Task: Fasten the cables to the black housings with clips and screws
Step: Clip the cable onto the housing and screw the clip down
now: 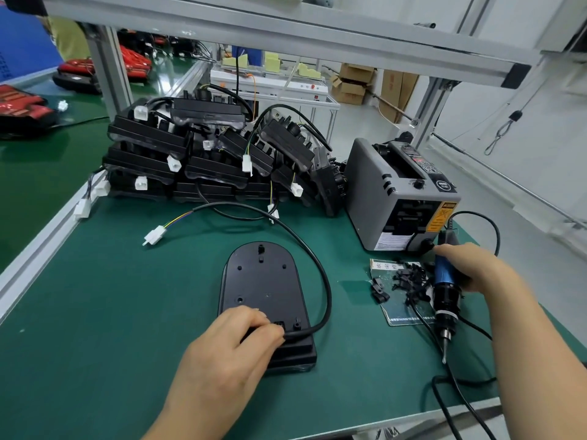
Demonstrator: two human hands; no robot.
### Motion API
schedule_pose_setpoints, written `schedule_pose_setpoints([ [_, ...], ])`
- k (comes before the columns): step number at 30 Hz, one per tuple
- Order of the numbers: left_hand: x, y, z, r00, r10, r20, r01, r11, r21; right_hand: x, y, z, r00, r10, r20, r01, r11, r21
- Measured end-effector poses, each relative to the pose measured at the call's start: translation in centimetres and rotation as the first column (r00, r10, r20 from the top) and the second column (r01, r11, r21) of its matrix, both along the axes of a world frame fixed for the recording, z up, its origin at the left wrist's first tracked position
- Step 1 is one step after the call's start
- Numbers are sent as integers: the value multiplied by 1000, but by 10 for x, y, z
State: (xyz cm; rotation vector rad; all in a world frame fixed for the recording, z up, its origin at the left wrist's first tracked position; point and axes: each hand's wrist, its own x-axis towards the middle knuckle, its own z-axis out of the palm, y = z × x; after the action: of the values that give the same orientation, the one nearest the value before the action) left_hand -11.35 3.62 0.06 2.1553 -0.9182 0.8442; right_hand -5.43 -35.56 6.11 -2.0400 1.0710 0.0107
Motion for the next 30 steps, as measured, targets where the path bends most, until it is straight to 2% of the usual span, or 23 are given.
schedule_pose_setpoints([
  [5, 1, 0, 1, 1000, -1, 1, 1, 1000, 6, -4, -4, 8, 999, -16, -45, 19, 998, 63],
  [13, 0, 1, 2, 1000, 4, -16, -4, 1000, 14, -9, -4, 7, 999, -8, -52, 10, 999, 36],
  [17, -1, 1, 3, 1000, 9, -15, -8, 1000, 19, -10, 6, 7, 988, 32, -154, -60, 981, -186],
  [24, -1, 1, 6, 999, 12, -34, -11, 999, 44, -22, 19, 18, 956, 87, -282, -187, 917, -353],
  [27, 2, 4, 13, 993, -33, -116, 38, 998, 43, -26, 22, 21, 935, 152, -319, -279, 871, -405],
  [30, 6, 9, 21, 958, -92, -270, 87, 996, -33, -30, 25, 22, 908, 192, -372, -354, 826, -439],
])
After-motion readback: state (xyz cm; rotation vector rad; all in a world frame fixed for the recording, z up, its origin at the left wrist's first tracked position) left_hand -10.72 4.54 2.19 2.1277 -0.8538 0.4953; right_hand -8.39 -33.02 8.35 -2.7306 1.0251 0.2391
